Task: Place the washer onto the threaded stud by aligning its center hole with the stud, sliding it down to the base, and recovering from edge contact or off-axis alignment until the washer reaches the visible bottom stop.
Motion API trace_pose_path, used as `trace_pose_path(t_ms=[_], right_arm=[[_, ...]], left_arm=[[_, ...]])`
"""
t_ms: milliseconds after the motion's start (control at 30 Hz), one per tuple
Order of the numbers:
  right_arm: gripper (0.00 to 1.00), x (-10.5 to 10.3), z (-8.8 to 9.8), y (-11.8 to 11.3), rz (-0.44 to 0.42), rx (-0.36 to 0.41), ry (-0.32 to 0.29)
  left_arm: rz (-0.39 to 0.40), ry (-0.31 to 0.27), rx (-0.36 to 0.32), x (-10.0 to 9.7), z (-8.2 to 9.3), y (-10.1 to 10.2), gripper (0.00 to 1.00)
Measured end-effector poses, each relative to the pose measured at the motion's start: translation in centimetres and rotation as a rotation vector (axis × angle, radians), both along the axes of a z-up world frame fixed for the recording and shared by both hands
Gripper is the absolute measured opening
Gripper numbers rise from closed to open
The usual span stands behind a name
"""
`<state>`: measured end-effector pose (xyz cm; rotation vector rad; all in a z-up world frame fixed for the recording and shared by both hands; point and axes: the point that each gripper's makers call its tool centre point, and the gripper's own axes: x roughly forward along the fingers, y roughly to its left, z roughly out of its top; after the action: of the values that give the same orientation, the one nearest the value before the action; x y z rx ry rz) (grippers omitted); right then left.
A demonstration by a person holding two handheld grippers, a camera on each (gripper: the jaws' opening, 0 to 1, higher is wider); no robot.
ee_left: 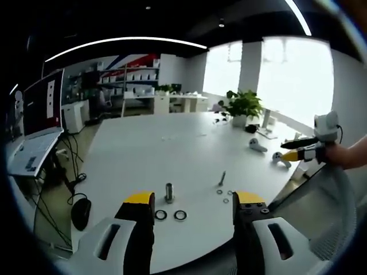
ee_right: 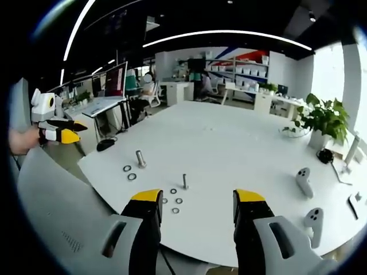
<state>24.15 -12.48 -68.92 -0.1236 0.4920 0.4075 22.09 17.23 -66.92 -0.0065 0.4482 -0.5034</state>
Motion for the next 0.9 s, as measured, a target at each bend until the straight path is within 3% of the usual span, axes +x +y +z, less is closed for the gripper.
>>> trace_pose_path(t_ms=[900], right_arm=[[0.51, -0.15, -0.54, 0.21, 0.008, -0.015, 0.025]], left_arm=[[0.018, 0.010, -0.004, 0.12, -0.28, 0.46, 0.52]])
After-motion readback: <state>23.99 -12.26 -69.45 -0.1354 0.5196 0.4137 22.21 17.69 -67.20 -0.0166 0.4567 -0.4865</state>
